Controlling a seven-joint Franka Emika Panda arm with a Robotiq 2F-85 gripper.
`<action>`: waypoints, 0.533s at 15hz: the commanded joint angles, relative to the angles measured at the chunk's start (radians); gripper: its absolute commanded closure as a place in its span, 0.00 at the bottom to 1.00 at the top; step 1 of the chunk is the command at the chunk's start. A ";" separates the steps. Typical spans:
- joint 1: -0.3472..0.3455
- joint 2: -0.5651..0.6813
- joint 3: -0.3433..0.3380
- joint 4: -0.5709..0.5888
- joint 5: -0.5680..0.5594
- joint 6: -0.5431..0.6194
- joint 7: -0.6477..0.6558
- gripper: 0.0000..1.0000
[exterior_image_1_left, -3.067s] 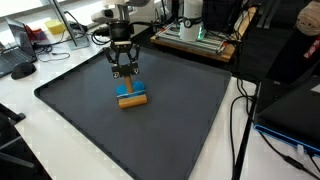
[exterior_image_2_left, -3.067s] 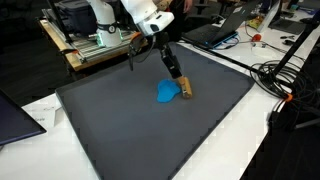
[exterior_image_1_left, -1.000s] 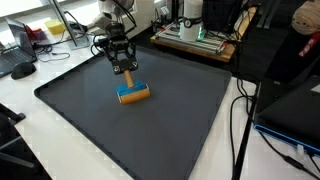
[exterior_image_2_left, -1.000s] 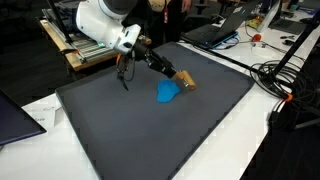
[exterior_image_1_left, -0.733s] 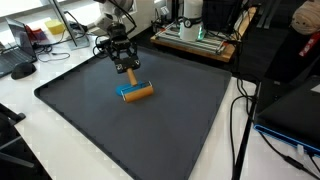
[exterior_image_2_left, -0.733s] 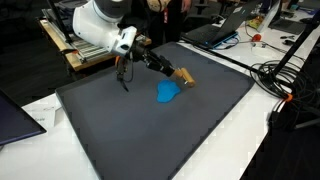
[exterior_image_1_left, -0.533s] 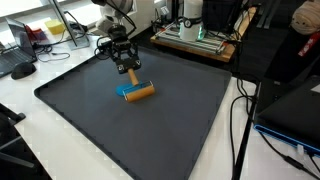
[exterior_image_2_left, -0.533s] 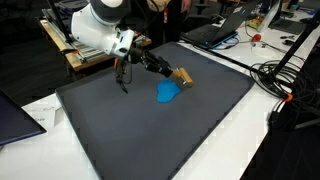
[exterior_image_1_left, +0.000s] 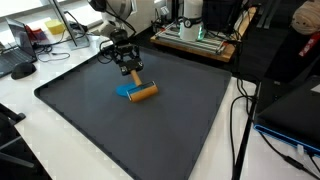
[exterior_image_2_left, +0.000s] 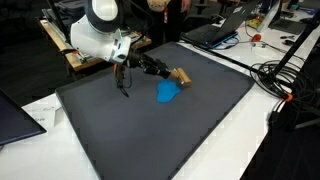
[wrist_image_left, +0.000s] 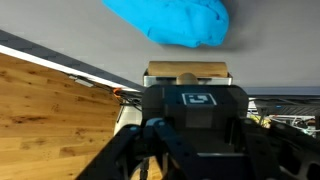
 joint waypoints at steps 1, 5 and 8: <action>0.005 0.014 -0.021 0.022 0.027 -0.061 -0.041 0.77; 0.044 -0.058 -0.032 -0.023 -0.034 -0.015 0.022 0.77; 0.101 -0.129 -0.036 -0.052 -0.108 0.077 0.127 0.77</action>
